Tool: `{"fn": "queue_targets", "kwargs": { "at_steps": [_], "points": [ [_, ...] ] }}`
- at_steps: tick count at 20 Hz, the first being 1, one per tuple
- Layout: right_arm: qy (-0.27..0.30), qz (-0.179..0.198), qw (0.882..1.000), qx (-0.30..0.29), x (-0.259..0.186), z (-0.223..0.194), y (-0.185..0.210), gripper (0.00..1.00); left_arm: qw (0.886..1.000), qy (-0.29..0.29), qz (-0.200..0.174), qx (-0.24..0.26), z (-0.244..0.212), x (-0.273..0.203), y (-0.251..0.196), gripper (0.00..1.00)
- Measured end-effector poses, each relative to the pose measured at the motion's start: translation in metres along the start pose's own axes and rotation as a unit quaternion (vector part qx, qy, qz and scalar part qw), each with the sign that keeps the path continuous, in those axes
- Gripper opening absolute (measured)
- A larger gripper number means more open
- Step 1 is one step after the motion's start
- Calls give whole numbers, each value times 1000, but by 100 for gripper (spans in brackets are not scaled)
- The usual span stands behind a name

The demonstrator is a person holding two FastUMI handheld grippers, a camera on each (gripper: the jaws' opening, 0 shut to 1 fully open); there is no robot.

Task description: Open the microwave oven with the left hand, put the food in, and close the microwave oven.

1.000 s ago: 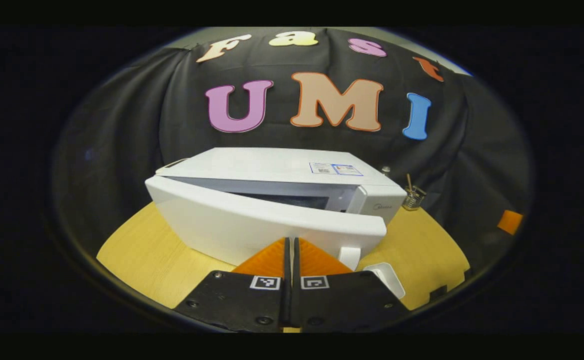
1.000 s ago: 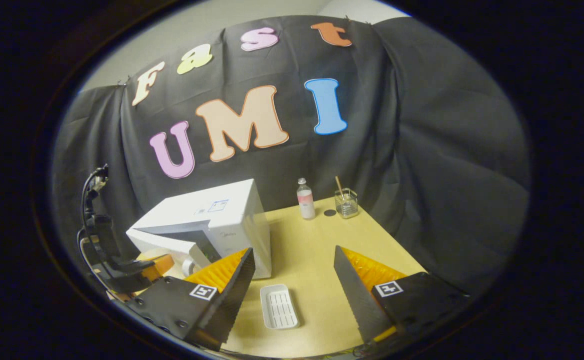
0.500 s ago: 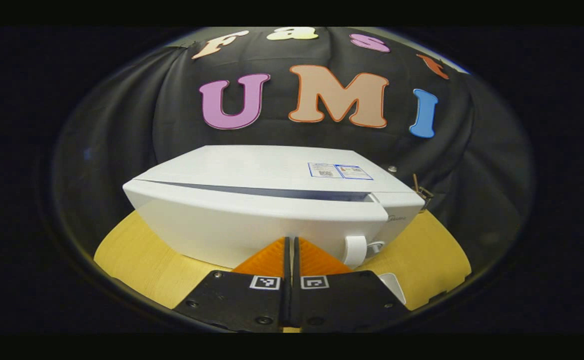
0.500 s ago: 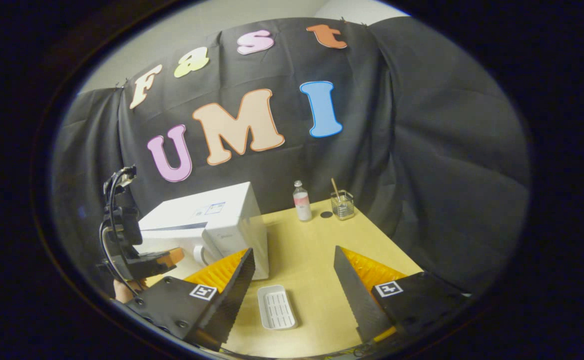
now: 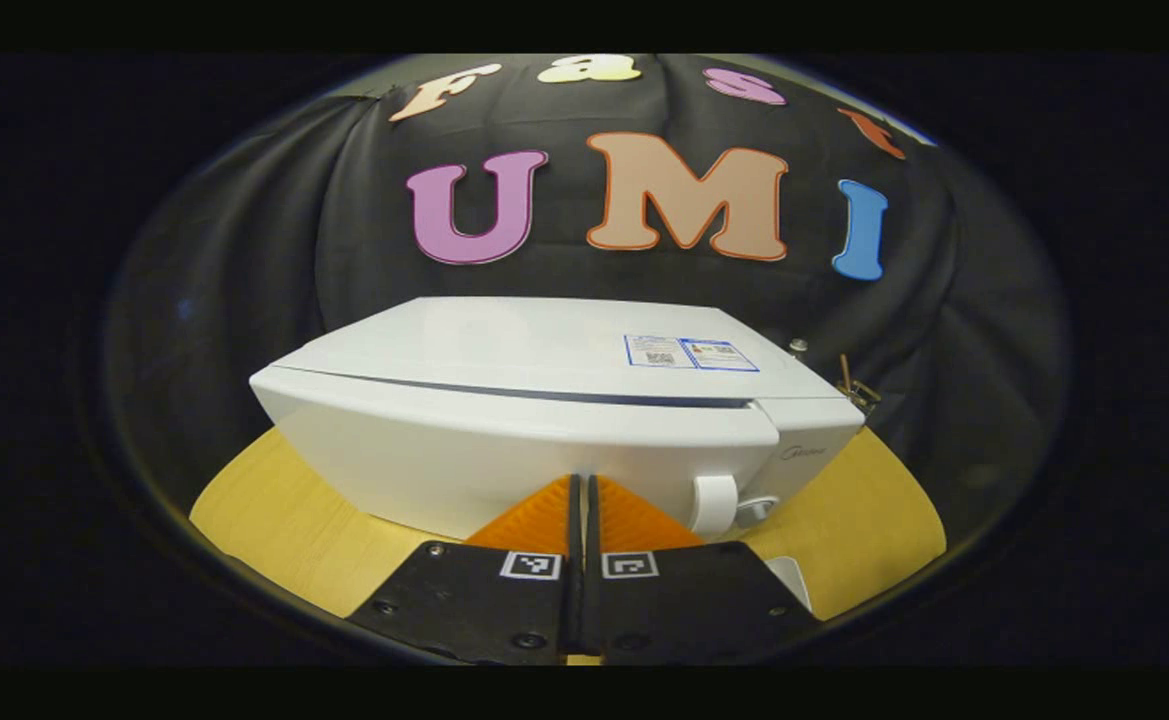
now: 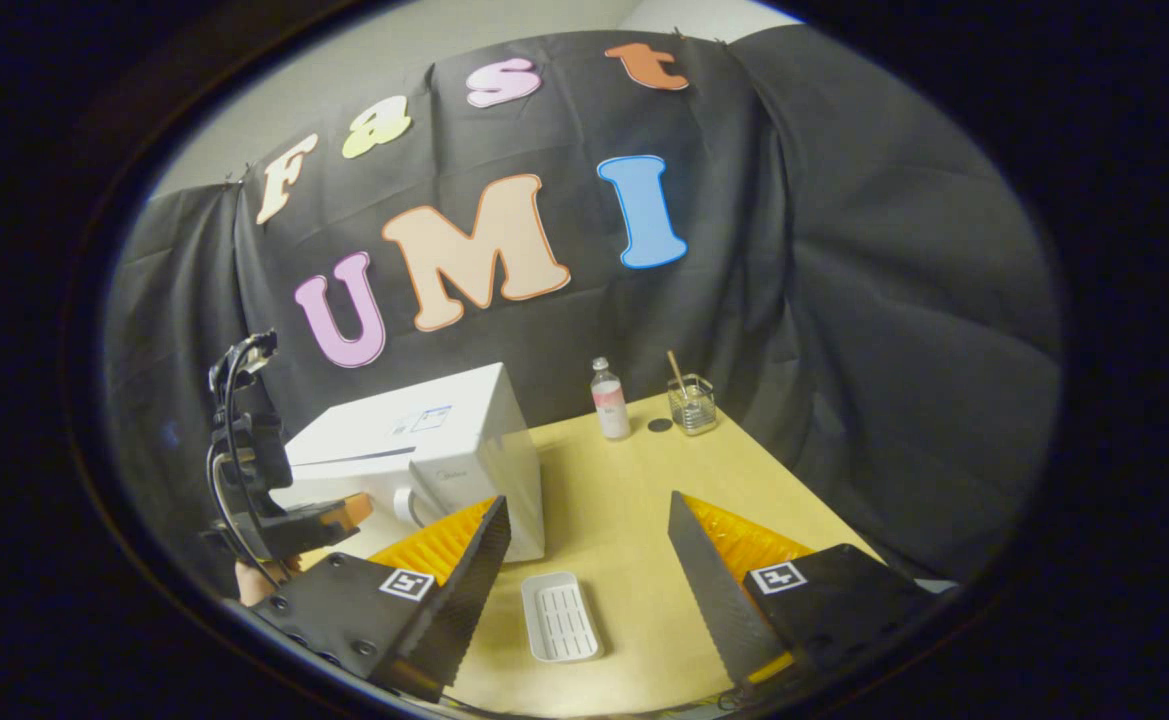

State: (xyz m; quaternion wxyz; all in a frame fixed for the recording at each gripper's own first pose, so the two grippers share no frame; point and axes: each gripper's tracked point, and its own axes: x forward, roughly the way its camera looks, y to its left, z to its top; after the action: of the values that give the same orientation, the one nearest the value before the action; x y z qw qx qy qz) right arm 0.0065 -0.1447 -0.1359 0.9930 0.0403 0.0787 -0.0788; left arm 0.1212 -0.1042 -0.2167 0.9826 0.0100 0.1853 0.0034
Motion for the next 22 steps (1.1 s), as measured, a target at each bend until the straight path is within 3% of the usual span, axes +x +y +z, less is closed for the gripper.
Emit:
{"fn": "queue_targets", "kwargs": {
  "at_steps": [5,17,18,19,22],
  "points": [
    [1,8,1000,-9,2,0,4,92,1000,-1,2,-10,2,0,-1,1],
    [-3,-12,1000,-13,-3,5,-19,92,1000,-16,14,-7,10,8,1,1],
    [-2,-14,1000,-15,-3,5,-21,92,1000,4,18,-16,3,5,3,0],
    [-1,-15,1000,-16,-5,4,-23,92,1000,-1,19,-19,6,6,2,3],
    [-2,-11,1000,-20,-9,6,-23,92,1000,-4,12,-21,5,7,1,0]
  ]
}}
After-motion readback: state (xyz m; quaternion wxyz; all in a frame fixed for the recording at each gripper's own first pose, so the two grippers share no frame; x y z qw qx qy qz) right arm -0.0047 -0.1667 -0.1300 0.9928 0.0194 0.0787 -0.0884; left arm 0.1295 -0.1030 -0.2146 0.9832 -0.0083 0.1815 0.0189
